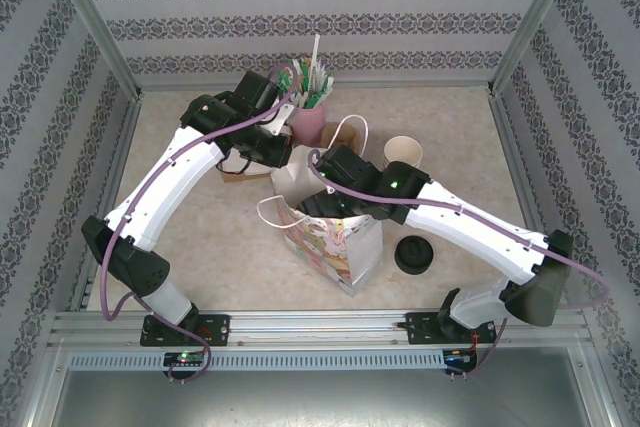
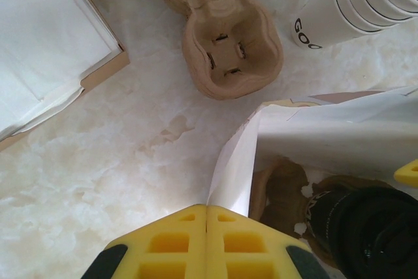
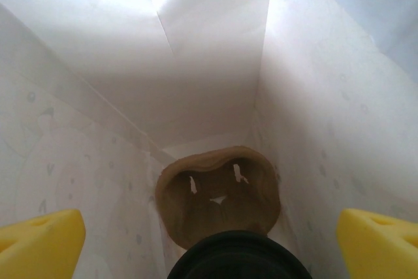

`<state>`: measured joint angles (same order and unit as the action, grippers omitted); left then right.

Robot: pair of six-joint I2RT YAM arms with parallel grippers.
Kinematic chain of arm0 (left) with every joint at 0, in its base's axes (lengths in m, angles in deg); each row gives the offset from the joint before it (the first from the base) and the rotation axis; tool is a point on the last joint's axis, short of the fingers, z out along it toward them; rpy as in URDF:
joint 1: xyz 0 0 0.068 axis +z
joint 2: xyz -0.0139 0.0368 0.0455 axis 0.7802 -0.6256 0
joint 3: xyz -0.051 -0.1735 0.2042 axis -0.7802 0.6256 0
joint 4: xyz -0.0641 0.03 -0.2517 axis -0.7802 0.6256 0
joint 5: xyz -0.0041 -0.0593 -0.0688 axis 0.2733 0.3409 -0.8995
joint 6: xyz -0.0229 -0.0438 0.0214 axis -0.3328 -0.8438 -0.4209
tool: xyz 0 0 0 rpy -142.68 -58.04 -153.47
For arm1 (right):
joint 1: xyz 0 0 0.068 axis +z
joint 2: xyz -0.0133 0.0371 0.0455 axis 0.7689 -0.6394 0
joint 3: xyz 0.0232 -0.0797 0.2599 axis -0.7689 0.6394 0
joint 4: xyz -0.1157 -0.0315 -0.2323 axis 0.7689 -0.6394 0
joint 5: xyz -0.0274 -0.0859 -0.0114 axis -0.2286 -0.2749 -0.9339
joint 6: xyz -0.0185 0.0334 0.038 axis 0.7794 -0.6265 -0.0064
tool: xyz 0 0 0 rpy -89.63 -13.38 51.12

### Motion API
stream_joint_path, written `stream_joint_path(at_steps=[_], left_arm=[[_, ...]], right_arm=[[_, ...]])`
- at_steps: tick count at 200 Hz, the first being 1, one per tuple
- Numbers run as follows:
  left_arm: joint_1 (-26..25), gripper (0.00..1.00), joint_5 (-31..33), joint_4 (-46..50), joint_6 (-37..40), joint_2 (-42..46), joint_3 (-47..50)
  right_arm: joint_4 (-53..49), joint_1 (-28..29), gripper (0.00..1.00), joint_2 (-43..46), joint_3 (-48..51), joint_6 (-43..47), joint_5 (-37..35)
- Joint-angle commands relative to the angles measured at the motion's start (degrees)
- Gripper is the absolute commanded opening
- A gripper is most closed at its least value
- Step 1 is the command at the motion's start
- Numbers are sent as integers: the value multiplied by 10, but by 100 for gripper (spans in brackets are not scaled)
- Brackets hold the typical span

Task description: Pack the takeout coffee

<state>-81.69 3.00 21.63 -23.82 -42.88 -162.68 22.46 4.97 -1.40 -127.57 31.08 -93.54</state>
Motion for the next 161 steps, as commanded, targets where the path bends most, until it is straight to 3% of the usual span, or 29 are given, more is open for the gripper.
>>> stream_joint_path(at_steps=[1,64,161], left_arm=[[-7,5,13,6,6,-6,-18],[-10,6,22,0,9,-5,-19],[-10,6,59,-3,6,-12,-16]], right_arm=[[3,-5,98,-21,-19,-14,-12],[-13,-6,98,-64,-65,-12,-22],[-43,-6,98,-14,-104,-30,-32]])
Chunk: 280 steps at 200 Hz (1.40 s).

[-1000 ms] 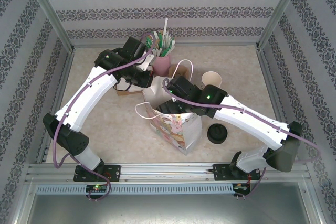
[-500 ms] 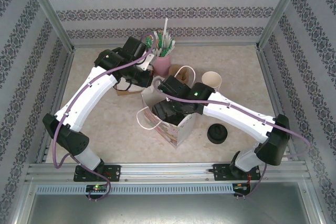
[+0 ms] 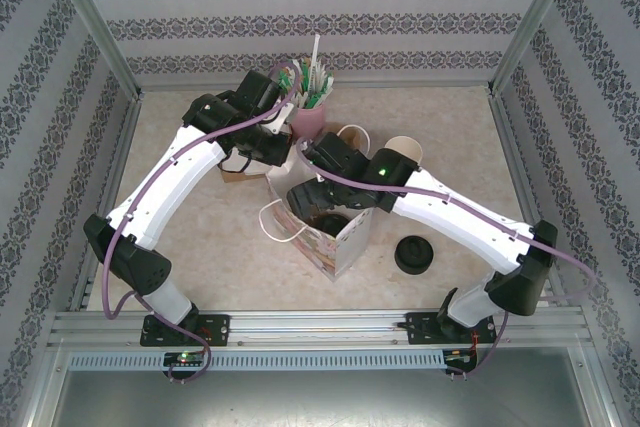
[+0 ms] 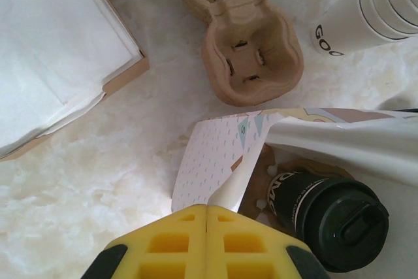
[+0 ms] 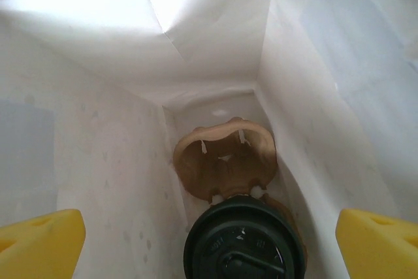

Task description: Pack the takeout coffee

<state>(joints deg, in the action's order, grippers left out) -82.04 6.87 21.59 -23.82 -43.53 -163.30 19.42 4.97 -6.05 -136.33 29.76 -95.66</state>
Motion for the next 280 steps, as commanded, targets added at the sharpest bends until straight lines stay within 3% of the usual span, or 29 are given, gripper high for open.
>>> stream_joint_path(at_steps=[1,46,77,144,199,280], left_arm=[[-6,6,21,-2,5,-5,-9],[-7,7,31,-7,5,-4,-10],[-6,9,30,-5,8,-7,-18],[-5,26,19,2,8,-24,-48],[-6,37,10,-7,2,-21,-53],[-6,52,14,-15,-10,-2,-66]], right_arm=[[-13,-6,98,33,-16,-16,-10],[-15,3,87,66,-18,-28,-17],[1,9,86,101,-15,-30,-39],[33,8,85,174,7,-15,-51],[5,9,63,205,26,-14,-50],[-5,8,56,236,63,-17,-31]])
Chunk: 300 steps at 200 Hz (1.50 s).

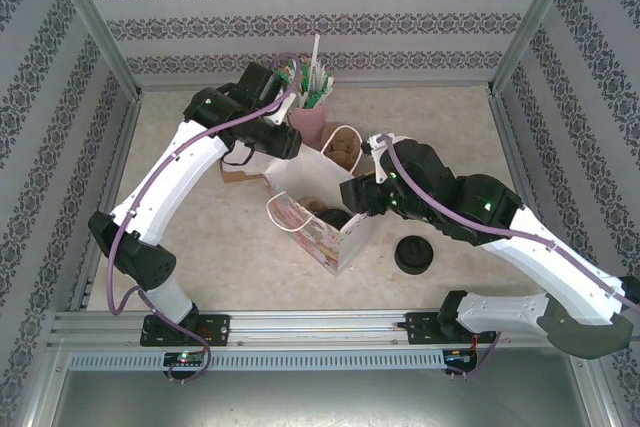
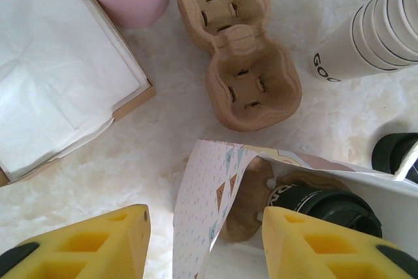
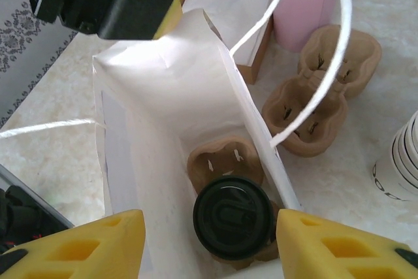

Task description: Pack the takeout coffee

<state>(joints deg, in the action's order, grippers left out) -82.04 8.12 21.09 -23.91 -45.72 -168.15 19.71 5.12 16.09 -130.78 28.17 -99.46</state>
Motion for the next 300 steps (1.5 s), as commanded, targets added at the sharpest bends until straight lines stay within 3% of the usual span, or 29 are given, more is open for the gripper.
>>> stream_joint_path(at_steps=[1,124,171,238,256,275,300], left_arm=[[-6,53,2,-9,-9,20,-17],[-7,70,5,-55,-33,95,14],[-6,71,13,-171,-51,185,114],[-5,79,126,-333,-54,313,277],[-4,80,137,-330,-51,310,279],[-1,80,142,-313,-51,291,266],[24,77,104,-296,-65,255,245]], right_arm=[[-8,7,56,15,7,-2,7],[-17,7,55,56,21,6,0],[3,7,55,78,18,14,-35],[100,-15,57,58,-45,111,-163],[133,-63,58,29,-72,136,-131],[144,-129,59,-24,-115,145,-53],[165,-207,59,-103,-166,142,51]])
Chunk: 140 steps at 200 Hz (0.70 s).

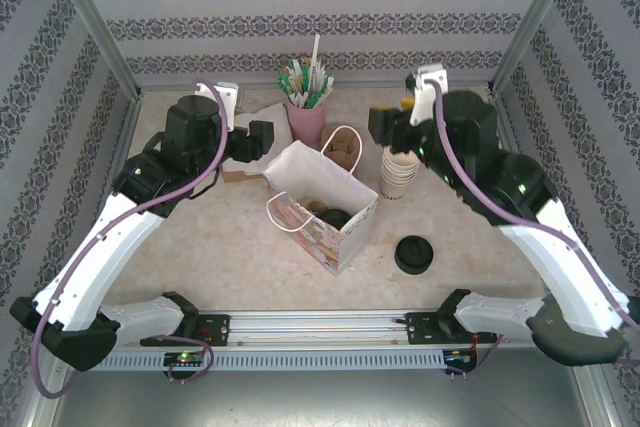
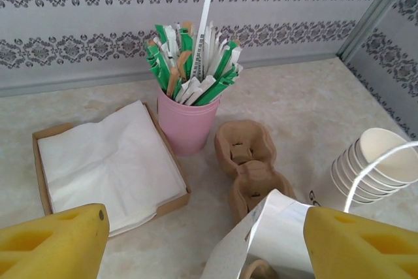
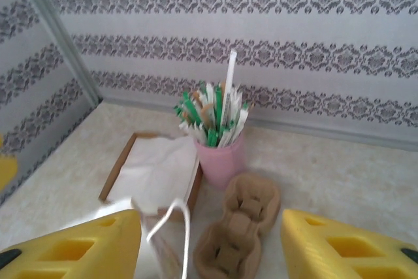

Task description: Pack the takeout coffee

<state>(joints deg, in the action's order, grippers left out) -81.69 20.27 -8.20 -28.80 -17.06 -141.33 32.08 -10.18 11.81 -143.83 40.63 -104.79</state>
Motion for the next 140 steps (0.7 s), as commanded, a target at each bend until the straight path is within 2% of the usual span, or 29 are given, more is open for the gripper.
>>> stream_joint_path(at_steps=[1,23,50,88,117,126,140], left_arm=[[22,76,-22,-4,-17,-34,-24],[80,69,-117,-26,-42,-98,-67],[101,66,-180,-10,-23,-237,-216],[113,58,-242,41,-4,-456,-476],[114,59,-290,76,8,-621,-701],[114,59,-289,60,3,-650,-729],[119,59,-272,11,-12,-669,-722]], right_arm=[[42,-56,58,-63,-37,17,109],[57,-93,57,-119,-71,13,154],[73,-114,57,-129,-45,9,157],[88,-146,57,-57,58,-6,153],[80,-164,59,18,136,-11,149],[78,-169,59,40,157,-13,151],[72,-175,60,71,185,-21,155]])
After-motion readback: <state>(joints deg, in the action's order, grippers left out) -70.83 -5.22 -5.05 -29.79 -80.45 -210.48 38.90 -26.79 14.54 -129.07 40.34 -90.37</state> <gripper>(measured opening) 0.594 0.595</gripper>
